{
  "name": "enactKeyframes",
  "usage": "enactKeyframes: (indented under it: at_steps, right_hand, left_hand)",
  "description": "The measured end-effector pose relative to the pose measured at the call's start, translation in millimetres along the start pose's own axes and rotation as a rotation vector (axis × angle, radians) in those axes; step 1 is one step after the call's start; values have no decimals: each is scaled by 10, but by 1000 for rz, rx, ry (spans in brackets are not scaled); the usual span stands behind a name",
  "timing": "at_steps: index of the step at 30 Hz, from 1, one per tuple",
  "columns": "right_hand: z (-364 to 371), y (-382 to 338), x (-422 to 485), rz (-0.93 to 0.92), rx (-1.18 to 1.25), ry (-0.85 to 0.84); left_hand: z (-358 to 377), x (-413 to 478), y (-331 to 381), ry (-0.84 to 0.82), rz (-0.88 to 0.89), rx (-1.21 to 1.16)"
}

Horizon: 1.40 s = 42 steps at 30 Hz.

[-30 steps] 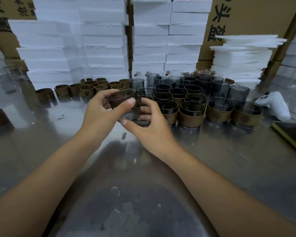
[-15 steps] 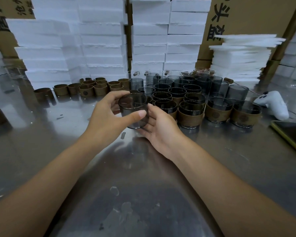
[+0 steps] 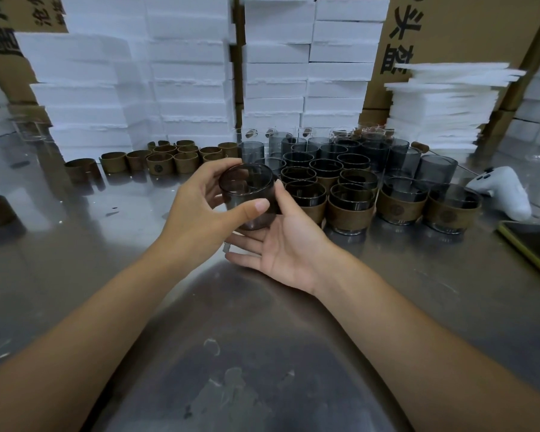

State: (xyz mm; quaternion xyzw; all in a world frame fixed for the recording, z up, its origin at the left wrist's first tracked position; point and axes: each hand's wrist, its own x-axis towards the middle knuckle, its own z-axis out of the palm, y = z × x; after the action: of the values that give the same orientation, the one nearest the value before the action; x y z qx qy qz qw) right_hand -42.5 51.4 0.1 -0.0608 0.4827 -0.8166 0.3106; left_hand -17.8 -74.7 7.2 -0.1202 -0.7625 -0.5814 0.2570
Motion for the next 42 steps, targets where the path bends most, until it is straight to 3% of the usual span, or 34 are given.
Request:
enactKeyframes:
  at_steps: [9,15,26,32,42]
  right_hand:
    - [-98,-60,9,-35,-75,60]
    - [-96,-72,18,-145,4,135]
    - [-40,-75,-22,-206,151,65]
    - [-16,-50,-47,-156,58,-9]
    - [-20,-33,-27,27,-58,18]
  left_hand:
    - [-44,12,-60,-52,47,83]
    - [-14,11,-45,-65,40,78]
    - [-1,11,-54,-58,-38,-62]
    - [-25,22,-65,-89,-97,-232]
    - [-69,35,-62,-108,-84,-200]
